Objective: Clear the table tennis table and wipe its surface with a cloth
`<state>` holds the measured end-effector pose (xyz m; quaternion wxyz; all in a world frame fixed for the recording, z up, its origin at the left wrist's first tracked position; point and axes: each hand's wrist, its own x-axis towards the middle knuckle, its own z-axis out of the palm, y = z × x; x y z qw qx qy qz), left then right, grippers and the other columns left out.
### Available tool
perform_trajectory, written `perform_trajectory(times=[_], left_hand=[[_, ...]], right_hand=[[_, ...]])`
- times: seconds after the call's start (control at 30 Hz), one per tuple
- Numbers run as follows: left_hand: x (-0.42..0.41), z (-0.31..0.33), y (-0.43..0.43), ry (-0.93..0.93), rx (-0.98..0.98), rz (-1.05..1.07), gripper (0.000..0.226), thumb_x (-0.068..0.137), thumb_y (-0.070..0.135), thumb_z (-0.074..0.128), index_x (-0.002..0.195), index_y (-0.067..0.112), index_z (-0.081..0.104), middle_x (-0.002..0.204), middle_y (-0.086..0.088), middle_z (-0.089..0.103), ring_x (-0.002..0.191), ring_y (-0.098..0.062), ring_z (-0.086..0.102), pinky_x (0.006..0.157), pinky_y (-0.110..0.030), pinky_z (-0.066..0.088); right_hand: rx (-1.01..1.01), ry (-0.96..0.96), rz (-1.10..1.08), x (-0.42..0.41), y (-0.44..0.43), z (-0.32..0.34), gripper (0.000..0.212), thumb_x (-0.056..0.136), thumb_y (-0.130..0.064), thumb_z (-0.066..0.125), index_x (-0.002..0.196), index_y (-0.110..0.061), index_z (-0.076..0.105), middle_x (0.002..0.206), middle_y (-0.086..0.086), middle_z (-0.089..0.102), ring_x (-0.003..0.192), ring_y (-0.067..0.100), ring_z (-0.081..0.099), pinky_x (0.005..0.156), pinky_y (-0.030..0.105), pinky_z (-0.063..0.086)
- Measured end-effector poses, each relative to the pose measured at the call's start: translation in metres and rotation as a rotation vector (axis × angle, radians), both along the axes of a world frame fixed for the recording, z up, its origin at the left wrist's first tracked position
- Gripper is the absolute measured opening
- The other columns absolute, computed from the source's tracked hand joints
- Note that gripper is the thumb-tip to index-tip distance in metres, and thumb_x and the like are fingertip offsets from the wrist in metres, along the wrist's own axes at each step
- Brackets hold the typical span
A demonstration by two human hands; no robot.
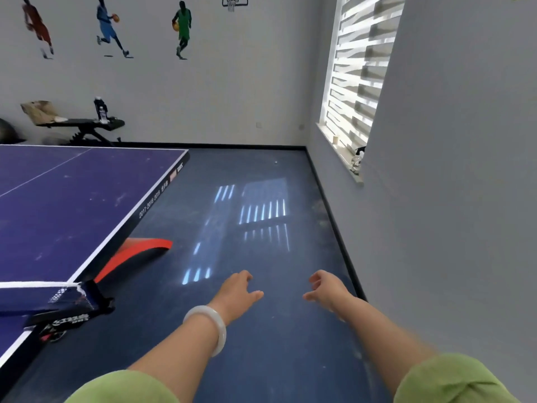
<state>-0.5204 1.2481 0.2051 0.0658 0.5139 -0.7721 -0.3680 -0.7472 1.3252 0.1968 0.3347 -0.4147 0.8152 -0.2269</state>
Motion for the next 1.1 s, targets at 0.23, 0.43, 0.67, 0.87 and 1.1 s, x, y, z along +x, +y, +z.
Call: perform_trajectory(times=[0.23,0.43,0.67,0.87,1.1], left_hand=[[-0.072,-0.019,-0.163,-0.068,0.011,-0.087,0.055,0.094,0.04,0.062,0.138,0.014,0.043,0.137,-0.004,0.048,0.124,-0.019,0.049,0.097,-0.024,0.037],[-0.141,-0.018,-0.33,-0.048,0.002,-0.168,0.056,0.093,0.04,0.062,0.138,0.013,0.043,0.137,-0.005,0.047,0.124,-0.02,0.049,0.101,-0.027,0.039],[-0.235,-0.011,-0.478,-0.082,0.002,-0.273,0.054,0.094,0.038,0.062,0.138,0.012,0.044,0.136,-0.006,0.049,0.124,-0.021,0.048,0.102,-0.027,0.038],[-0.344,-0.012,-0.585,-0.049,-0.005,-0.312,0.053,0.094,0.036,0.062,0.137,0.01,0.044,0.137,-0.006,0.049,0.122,-0.019,0.051,0.099,-0.026,0.039],[-0.463,-0.012,-0.704,-0.117,-0.027,-0.28,0.055,0.093,0.039,0.063,0.137,0.011,0.044,0.137,-0.006,0.051,0.12,-0.019,0.053,0.096,-0.023,0.038]], right_hand=[[0.043,-0.026,0.012,-0.065,-0.151,-0.016,0.044,0.08,-0.016,0.08,0.118,-0.011,0.058,0.114,0.005,0.058,0.088,0.02,0.06,0.074,0.027,0.051],[0.058,-0.014,-0.05,-0.126,-0.295,-0.02,0.037,0.079,-0.013,0.08,0.108,-0.015,0.057,0.103,0.003,0.059,0.072,0.014,0.057,0.065,0.022,0.046],[0.115,-0.017,-0.125,-0.202,-0.419,-0.026,0.034,0.078,-0.012,0.081,0.102,-0.018,0.058,0.091,-0.004,0.057,0.066,0.009,0.056,0.055,0.016,0.045],[0.151,-0.032,-0.117,-0.306,-0.525,-0.047,0.029,0.079,-0.014,0.082,0.092,-0.022,0.057,0.095,0.0,0.061,0.08,0.015,0.061,0.065,0.021,0.049],[0.146,-0.031,-0.076,-0.438,-0.649,-0.048,0.029,0.078,-0.018,0.082,0.088,-0.025,0.056,0.095,-0.003,0.058,0.081,0.013,0.058,0.075,0.024,0.049]])
